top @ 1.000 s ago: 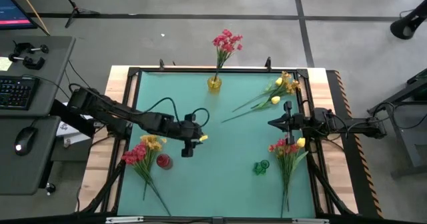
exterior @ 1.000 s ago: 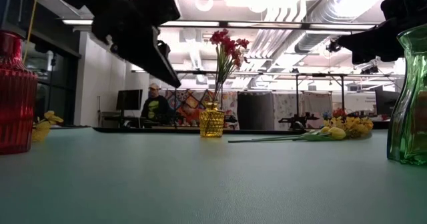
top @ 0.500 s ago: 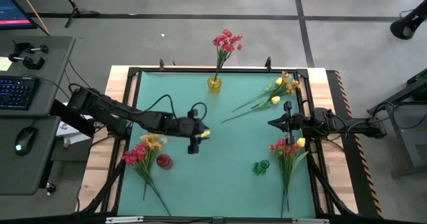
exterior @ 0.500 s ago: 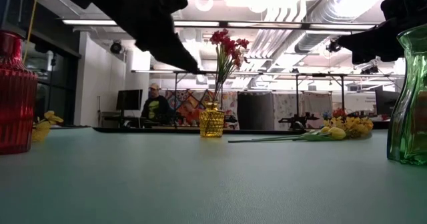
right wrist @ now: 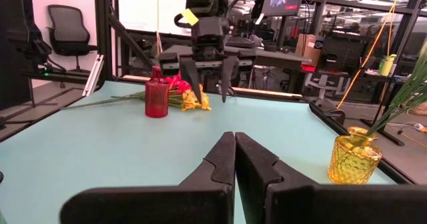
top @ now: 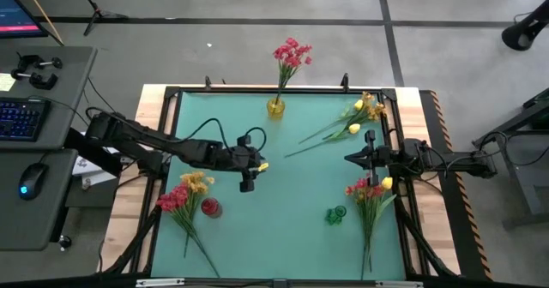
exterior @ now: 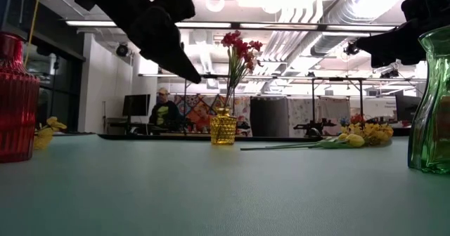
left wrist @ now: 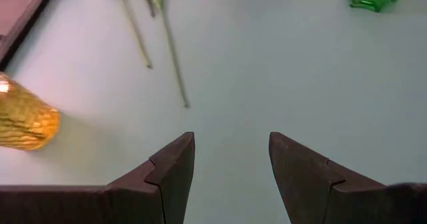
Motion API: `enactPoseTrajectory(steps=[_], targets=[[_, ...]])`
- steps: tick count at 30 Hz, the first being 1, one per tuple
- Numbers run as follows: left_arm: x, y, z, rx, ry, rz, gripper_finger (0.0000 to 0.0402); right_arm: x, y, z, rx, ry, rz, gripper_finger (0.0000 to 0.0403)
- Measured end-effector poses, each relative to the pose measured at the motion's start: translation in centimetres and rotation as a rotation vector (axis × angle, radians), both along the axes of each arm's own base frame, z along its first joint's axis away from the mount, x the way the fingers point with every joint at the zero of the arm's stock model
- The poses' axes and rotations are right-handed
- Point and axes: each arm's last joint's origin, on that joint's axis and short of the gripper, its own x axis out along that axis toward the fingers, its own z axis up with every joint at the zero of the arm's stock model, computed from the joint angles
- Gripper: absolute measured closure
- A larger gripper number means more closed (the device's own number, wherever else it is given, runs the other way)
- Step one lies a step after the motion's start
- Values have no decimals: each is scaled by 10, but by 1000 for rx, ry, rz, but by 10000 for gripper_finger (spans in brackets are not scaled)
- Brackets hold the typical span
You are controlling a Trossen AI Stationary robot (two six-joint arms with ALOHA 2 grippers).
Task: Sort flowers into vase by color
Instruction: Put the right red flowers into the yellow vase
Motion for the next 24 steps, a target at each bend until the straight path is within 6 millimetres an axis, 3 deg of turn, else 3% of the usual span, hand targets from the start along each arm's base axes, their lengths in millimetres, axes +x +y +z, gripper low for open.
enactPoseTrajectory(steps=[8, 15, 20, 24], targets=[[3, 17, 11, 47, -77, 27, 220, 0, 0, 0, 0, 0, 0, 402], [-4, 14, -5, -59, -53, 13, 220, 0, 0, 3, -16, -29, 0, 402], [-5, 8, -7, -65, -106, 40, 220, -4, -2, 28, 506, -303, 15, 402], [-2, 3, -2, -67, -165, 48, 220, -3, 6, 37, 556, -333, 244, 402]])
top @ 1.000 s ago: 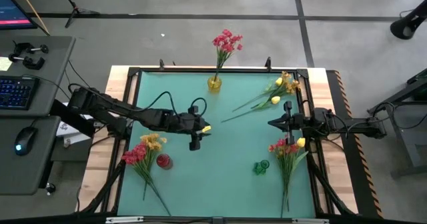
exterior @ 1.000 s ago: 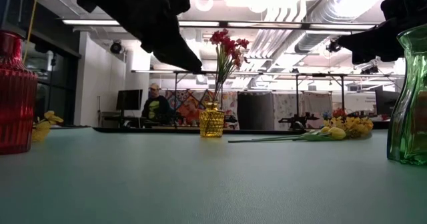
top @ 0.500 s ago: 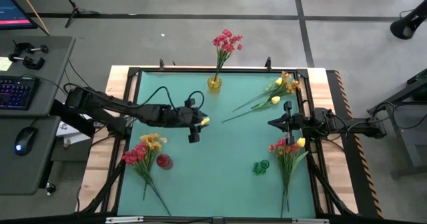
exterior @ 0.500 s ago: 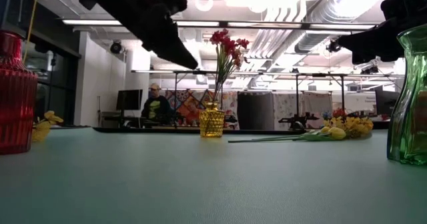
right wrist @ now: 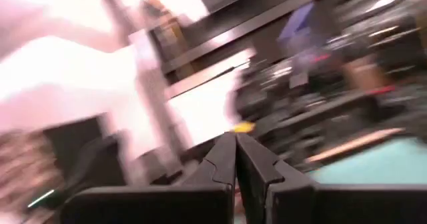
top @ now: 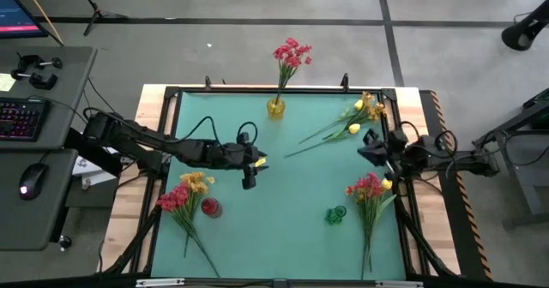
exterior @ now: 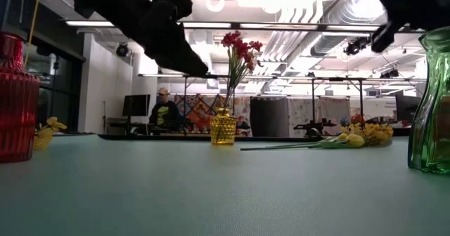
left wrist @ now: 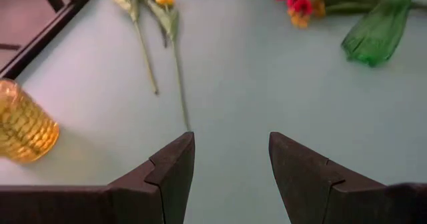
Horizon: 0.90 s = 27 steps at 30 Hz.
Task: Sort flowers into vase by color
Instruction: Put the right red flowers into the yellow vase
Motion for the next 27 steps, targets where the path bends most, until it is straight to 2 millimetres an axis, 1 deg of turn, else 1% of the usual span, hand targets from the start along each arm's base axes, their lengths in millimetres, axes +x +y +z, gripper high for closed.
enactPoseTrajectory(steps=[3, 6, 7, 9, 13, 15, 17, 20, 22, 24, 25, 27], targets=[[1, -5, 2, 0, -30, -11, 220, 7, 8, 2, 34, 2, 86, 402], [1, -8, 3, 15, -43, -2, 220, 18, 19, -1, 45, 62, 150, 402], [1, -9, 4, 21, -43, 3, 220, 22, 24, 2, 36, 80, 185, 402], [1, -10, 4, 29, -43, 11, 220, 28, 34, 14, -28, 73, 243, 402], [1, -9, 4, 37, -45, 24, 220, 41, 52, 56, -220, -18, 276, 402], [1, -9, 4, 39, -46, 28, 220, 50, 60, 73, -306, 8, 286, 402], [1, -9, 4, 42, -50, 35, 220, 63, 67, 81, -349, 115, 268, 402], [1, -9, 4, 44, -50, 38, 220, 87, 73, 88, -420, 265, 124, 402], [1, -9, 4, 45, -48, 38, 220, 100, 75, 92, -367, 420, 67, 402], [0, -9, 4, 45, -44, 37, 220, 108, 78, 92, -293, 661, 92, 402], [0, -9, 3, 45, -43, 38, 220, 108, 79, 89, -247, 817, 100, 402], [0, -9, 3, 45, -39, 39, 220, 106, 85, 90, -123, 1069, 88, 402]])
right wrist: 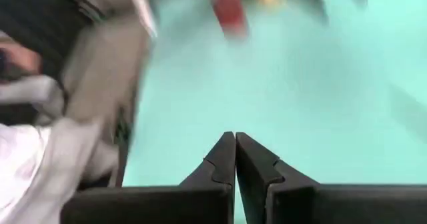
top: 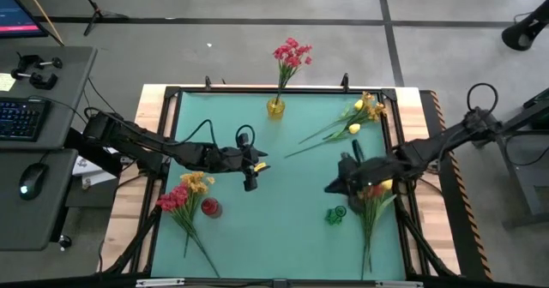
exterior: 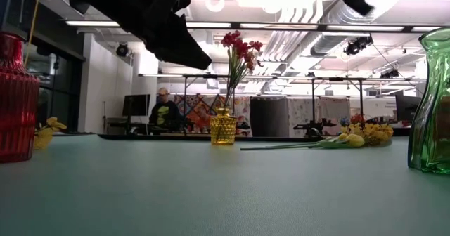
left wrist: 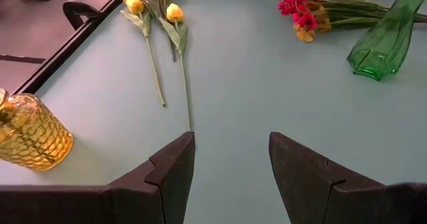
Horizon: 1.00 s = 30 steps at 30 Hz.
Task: Sort flowers into vase by color
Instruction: Put the right red flowers into the yellow vase
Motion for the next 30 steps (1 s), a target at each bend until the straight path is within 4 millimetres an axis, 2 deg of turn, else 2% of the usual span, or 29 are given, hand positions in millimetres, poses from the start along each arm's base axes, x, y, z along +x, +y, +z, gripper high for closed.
enactPoseTrajectory(steps=[5, 8, 10, 14, 17, 21, 25, 30], targets=[[0, 1, 0, 23, -2, 36, 220, -23, 23, 8, 87, 463, -203, 399], [0, 2, 0, 29, -4, 55, 220, -41, 37, 11, 69, 632, -337, 381], [-1, 2, 0, 31, -3, 58, 220, -52, 46, 4, 41, 719, -440, 360], [-1, 2, -1, 25, 10, 63, 220, -64, 63, -22, 79, 829, -611, 301], [-2, 2, -2, 1, 15, 79, 220, -63, 77, -48, 154, 906, -644, 253], [-2, 2, -2, -31, 6, 97, 220, -60, 84, -76, 220, 960, -704, 200], [-3, -2, -2, -36, 3, 105, 220, -59, 82, -98, 250, 933, -841, 172], [-4, -7, -2, 9, -3, 121, 220, -63, 77, -122, 303, 911, -923, 167]])
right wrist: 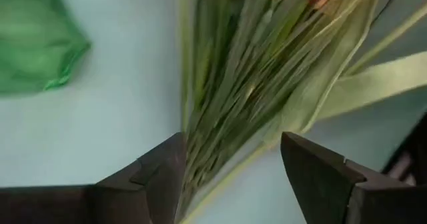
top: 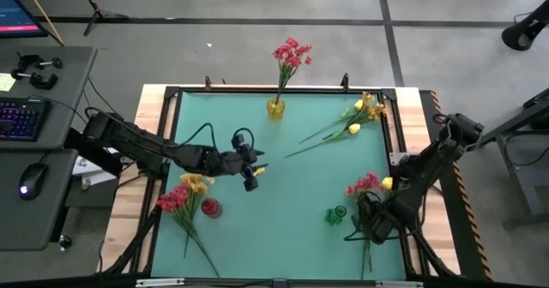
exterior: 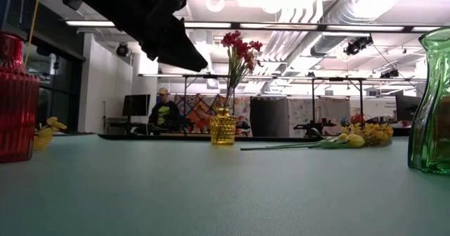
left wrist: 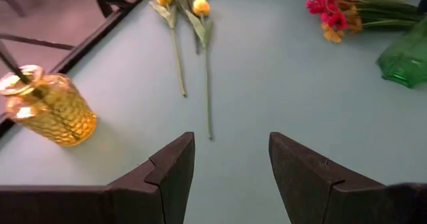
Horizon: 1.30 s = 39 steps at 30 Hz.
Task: Sort flowers into vase by color
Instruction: Put the right red flowers into the yellow vase
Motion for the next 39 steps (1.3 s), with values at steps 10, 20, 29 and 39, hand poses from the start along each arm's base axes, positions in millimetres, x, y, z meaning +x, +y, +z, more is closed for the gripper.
enactPoseTrajectory(steps=[10, 20, 29, 39], targets=[[0, -1, 1, 39, -7, 25, 220, 0, -6, -12, -15, -42, -69, 180], [0, -1, 1, 41, -5, 26, 220, 9, -1, 15, -35, -49, -29, 256], [-1, -1, 1, 43, 1, 25, 220, 7, -3, -6, -51, 1, -58, 258], [-1, -1, 0, 47, 12, 24, 220, 9, 0, -19, -108, 26, -50, 230]])
